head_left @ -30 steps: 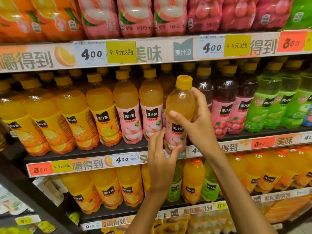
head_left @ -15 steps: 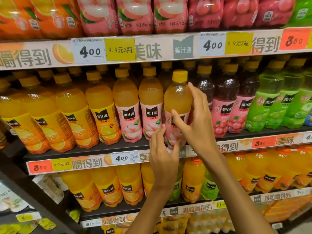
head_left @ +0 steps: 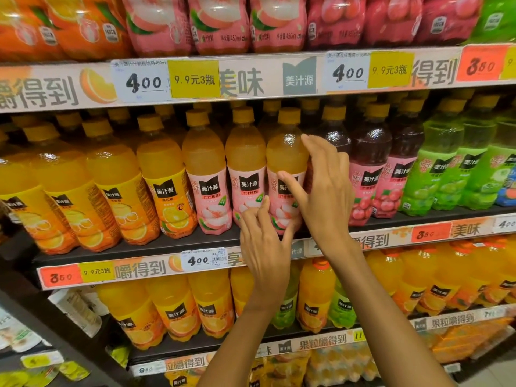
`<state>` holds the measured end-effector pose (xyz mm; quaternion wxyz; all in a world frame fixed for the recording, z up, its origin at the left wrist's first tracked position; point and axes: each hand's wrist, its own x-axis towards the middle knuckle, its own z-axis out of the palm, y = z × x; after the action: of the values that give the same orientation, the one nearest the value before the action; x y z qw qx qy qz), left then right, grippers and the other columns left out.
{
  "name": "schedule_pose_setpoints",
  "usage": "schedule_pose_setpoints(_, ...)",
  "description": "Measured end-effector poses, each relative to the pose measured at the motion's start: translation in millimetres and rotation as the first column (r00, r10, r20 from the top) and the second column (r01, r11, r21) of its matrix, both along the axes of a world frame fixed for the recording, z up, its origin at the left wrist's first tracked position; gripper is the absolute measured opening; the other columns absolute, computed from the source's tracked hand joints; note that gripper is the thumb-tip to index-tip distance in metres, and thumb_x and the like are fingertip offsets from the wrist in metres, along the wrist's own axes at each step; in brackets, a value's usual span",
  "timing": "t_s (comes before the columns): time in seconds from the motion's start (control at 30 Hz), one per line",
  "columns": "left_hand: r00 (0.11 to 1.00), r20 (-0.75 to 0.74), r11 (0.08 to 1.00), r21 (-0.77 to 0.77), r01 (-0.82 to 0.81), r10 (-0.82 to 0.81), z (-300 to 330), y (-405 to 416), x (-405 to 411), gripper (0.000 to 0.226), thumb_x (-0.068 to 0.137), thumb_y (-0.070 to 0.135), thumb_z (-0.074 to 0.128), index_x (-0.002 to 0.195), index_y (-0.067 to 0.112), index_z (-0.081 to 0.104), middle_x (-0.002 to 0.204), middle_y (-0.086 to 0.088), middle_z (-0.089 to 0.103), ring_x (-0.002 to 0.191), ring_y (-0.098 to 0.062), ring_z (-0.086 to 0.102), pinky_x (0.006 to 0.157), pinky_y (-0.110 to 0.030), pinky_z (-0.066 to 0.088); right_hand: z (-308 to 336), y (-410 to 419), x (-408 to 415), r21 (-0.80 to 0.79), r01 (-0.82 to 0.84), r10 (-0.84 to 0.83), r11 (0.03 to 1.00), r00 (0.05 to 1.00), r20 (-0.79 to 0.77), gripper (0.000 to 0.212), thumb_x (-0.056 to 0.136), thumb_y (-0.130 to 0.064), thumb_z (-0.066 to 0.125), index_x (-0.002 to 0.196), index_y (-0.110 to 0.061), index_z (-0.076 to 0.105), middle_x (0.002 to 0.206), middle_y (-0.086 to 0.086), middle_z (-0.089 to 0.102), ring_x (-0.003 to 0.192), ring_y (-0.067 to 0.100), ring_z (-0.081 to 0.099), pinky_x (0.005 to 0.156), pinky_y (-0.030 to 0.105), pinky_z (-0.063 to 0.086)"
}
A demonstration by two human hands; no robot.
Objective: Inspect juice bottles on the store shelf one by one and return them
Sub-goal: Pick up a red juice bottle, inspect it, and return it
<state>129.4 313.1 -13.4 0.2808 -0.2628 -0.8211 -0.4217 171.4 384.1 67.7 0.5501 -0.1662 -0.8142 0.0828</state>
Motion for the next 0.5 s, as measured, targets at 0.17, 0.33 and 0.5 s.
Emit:
schedule_pose_setpoints(0.17, 1.0, -0.015, 1.0, -0.02, -0.004, 0.004, 4, 9, 1, 0.058, 0.072, 0.025, 0.078, 0.12, 0.0, 0.057, 0.096, -0.016, 0.061, 0.09, -0.032, 0.063, 0.074, -0.042, 0.056, 0, 3, -5, 0.083, 0.107, -0.111, 0.991, 0.993, 0.044, 0.057, 0.085, -0.04, 0.068, 0.126, -0.003, 0.059, 0.127, 0.01, 0.062, 0.09, 0.031, 0.058, 0.06, 0.036, 0.049)
schedule_pose_setpoints(0.33, 0.999, 0.039, 0.999, -0.014, 0.031, -0.03, 8, 9, 2, 0.059, 0.079, 0.025, 0.074, 0.128, 0.001, 0.052, 0.106, -0.017, 0.061, 0.102, -0.034, 0.06, 0.083, -0.043, 0.052, -2, 7, 2, 0.074, 0.07, -0.068, 0.995, 0.997, -0.02, 0.057, 0.086, -0.034, 0.07, 0.131, -0.003, 0.056, 0.131, 0.012, 0.059, 0.096, 0.03, 0.056, 0.071, 0.029, 0.047)
schedule_pose_setpoints(0.5, 0.988, 0.079, 0.991, 0.042, 0.13, -0.133, 10, 3, 6, 0.055, 0.086, 0.021, 0.067, 0.134, 0.004, 0.046, 0.108, -0.013, 0.057, 0.101, -0.029, 0.057, 0.08, -0.042, 0.053, 8, 30, 9, -0.05, 0.21, -0.213, 0.976, 0.975, -0.062, 0.07, 0.088, -0.046, 0.063, 0.136, 0.002, 0.046, 0.129, 0.018, 0.055, 0.112, 0.03, 0.043, 0.089, 0.039, 0.037)
